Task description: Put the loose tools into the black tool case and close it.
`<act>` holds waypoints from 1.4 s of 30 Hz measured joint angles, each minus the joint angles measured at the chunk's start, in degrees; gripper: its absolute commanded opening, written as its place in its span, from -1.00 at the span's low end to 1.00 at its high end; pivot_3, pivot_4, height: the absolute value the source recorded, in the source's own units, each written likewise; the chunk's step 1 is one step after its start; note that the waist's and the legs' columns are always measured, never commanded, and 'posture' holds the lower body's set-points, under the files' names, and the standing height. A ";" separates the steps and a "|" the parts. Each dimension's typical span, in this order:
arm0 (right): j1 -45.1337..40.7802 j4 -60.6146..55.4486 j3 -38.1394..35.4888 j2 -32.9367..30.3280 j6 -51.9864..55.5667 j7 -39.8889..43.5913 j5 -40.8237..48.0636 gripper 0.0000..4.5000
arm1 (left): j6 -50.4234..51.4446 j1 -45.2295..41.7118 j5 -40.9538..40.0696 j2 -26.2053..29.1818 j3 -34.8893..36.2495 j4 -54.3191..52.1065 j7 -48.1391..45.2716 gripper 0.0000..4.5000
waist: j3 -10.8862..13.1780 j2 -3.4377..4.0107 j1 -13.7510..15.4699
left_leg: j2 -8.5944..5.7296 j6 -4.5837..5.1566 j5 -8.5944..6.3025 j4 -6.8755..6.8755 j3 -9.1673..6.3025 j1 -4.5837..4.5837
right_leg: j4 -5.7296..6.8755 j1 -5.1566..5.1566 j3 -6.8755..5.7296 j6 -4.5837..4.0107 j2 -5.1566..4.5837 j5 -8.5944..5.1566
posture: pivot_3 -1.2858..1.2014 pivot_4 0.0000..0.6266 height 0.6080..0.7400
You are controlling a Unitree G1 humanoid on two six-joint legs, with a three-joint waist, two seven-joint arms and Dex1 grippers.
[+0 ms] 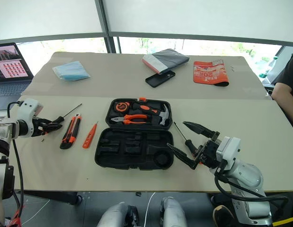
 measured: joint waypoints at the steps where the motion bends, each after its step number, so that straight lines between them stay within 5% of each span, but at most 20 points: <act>1: 0.08 -0.03 -0.01 0.00 0.00 -0.22 -0.05 1.00 | -0.26 -0.06 0.01 0.00 0.18 0.53 -0.08 -0.31 | 0.00 0.00 0.01 | 0.01 0.00 0.00 0.01 -0.04 0.01 | 0.01 0.01 0.04 0.00 -0.01 0.00 | 0.03 -0.52 1.00; 3: 0.25 -0.04 -0.12 0.00 0.00 -0.35 -0.29 1.00 | -1.05 -0.06 -0.39 -0.02 1.22 1.23 -0.42 -0.60 | 0.00 -0.01 0.01 | 0.04 0.00 0.00 0.10 -0.08 -0.03 | 0.06 0.00 0.04 0.00 -0.01 0.00 | 0.03 -0.52 1.00; 9: -0.71 -0.91 -1.68 -1.41 0.60 -0.45 0.44 1.00 | -12.20 0.13 -7.65 -0.04 10.77 -0.73 -7.69 -0.61 | 0.07 -0.14 0.18 | 0.13 0.21 -0.12 0.60 -0.24 -0.31 | 0.18 -0.05 -0.05 -0.04 -0.02 -0.01 | 0.03 -0.52 1.00; 13: -0.74 -1.77 -2.66 -3.25 1.11 -0.05 1.56 1.00 | -14.63 1.88 -10.95 -0.86 10.83 -12.92 -18.14 -0.61 | 0.07 -0.14 0.64 | 0.10 0.42 -0.26 0.85 -0.23 -0.45 | 0.15 -0.02 0.01 0.00 -0.05 0.01 | 0.03 -0.52 1.00; 19: -0.44 2.37 -7.30 -10.37 2.48 3.64 2.02 1.00 | -13.51 13.58 -10.98 -5.15 -1.74 -44.09 -28.91 -0.61 | 0.06 -0.12 0.95 | 0.01 0.54 -0.32 1.01 -0.24 -0.48 | 0.10 0.05 0.18 0.12 -0.06 0.07 | 0.03 -0.52 1.00; 26: 0.55 5.49 -8.44 -11.86 3.36 6.22 2.04 1.00 | -6.61 13.58 -5.87 -9.89 -10.06 -57.76 -23.28 -0.61 | 0.05 -0.05 1.03 | 0.11 0.95 -0.03 1.02 -0.44 -0.53 | 0.16 0.02 0.13 0.11 0.09 0.06 | 0.03 -0.52 1.00; 42: 4.15 1.08 -8.60 -9.84 4.65 3.82 2.34 1.00 | -11.10 6.83 7.76 -14.66 -20.80 -53.25 -16.94 -0.61 | 0.05 -0.06 1.58 | 0.09 1.16 -0.13 1.17 -0.56 -0.68 | 0.10 0.03 0.09 0.14 0.06 0.07 | 0.03 -0.52 1.00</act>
